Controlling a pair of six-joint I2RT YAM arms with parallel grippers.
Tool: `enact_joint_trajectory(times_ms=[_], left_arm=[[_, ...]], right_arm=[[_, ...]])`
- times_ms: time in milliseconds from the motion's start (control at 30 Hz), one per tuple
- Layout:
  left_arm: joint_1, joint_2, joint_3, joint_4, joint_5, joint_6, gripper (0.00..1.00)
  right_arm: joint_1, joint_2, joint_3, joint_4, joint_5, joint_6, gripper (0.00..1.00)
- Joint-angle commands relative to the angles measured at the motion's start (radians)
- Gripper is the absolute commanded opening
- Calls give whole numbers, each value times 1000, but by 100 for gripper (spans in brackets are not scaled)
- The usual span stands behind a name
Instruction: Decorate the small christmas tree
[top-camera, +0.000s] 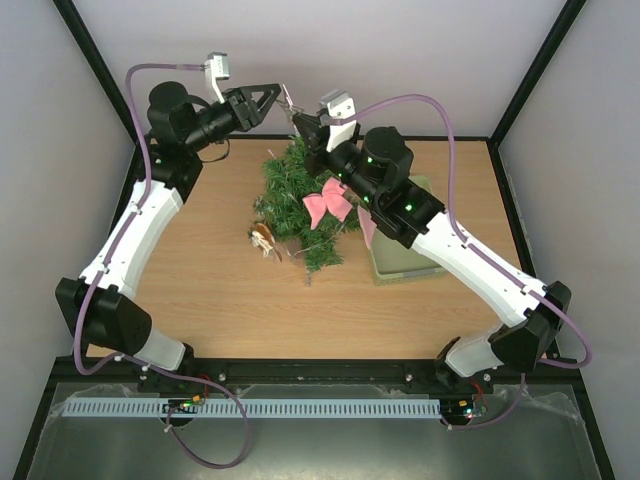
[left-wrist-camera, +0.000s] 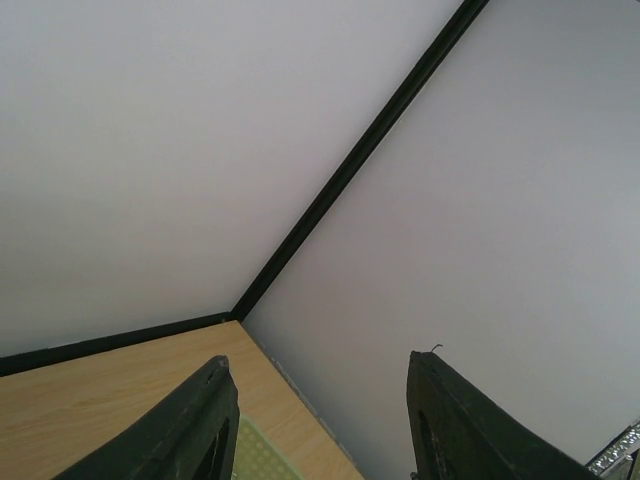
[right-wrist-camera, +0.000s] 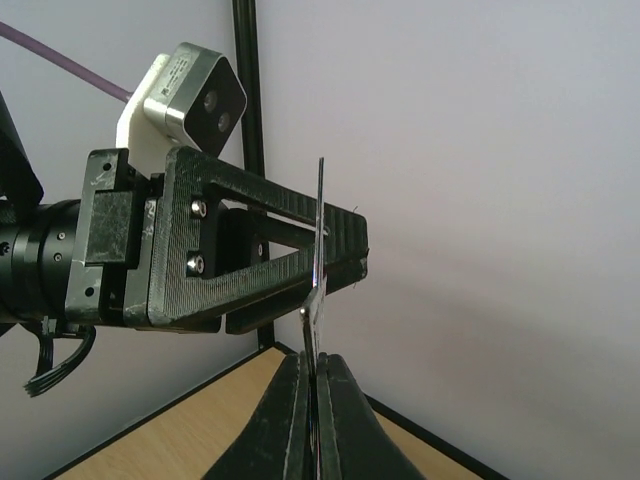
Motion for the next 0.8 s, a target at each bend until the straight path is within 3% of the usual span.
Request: enact_joint_trajectory(times_ms=[0, 267, 533, 767], left_arm=[[-7, -26, -5, 14, 10, 8, 48], [-10, -34, -7, 17, 15, 3, 49], [-10, -48, 0, 51, 9, -32, 56], [-8, -69, -3, 62, 4, -37, 61]], right_arm=[[-2, -32, -23, 36, -1, -9, 2], [-2, -55, -51, 54, 19, -4, 4], [-1, -113, -94, 49, 30, 15, 34], [-2, -226, -209, 30, 32, 82, 51]])
